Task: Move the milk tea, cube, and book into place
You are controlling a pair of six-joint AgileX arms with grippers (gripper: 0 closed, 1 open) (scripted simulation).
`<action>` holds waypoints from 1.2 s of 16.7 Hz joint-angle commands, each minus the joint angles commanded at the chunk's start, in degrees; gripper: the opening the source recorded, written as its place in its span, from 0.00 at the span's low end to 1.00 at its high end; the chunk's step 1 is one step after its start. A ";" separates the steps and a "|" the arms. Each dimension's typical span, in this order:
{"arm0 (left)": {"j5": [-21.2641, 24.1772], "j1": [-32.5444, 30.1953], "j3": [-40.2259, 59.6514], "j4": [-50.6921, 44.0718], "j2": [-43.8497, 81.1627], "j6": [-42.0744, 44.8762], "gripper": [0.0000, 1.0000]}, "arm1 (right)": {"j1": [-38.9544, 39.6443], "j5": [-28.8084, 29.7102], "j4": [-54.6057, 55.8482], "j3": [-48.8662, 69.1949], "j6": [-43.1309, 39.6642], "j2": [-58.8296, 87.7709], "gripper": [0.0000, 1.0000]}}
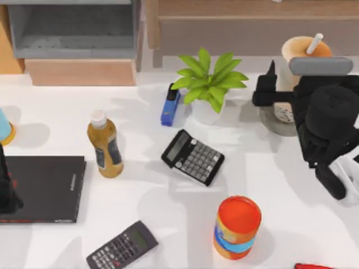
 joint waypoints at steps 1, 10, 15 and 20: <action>0.00 0.00 0.00 0.00 0.00 0.00 1.00 | 0.00 0.00 0.00 0.00 0.00 0.00 1.00; 0.00 0.00 0.00 0.00 0.00 0.00 1.00 | 1.24 2.13 2.80 -4.02 0.57 -2.49 1.00; 0.00 0.00 0.00 0.00 0.00 0.00 1.00 | 2.32 2.36 3.18 -6.61 0.28 -3.33 1.00; 0.00 0.00 0.00 0.00 0.00 0.00 1.00 | 2.41 2.64 -0.12 -6.98 0.35 -6.74 1.00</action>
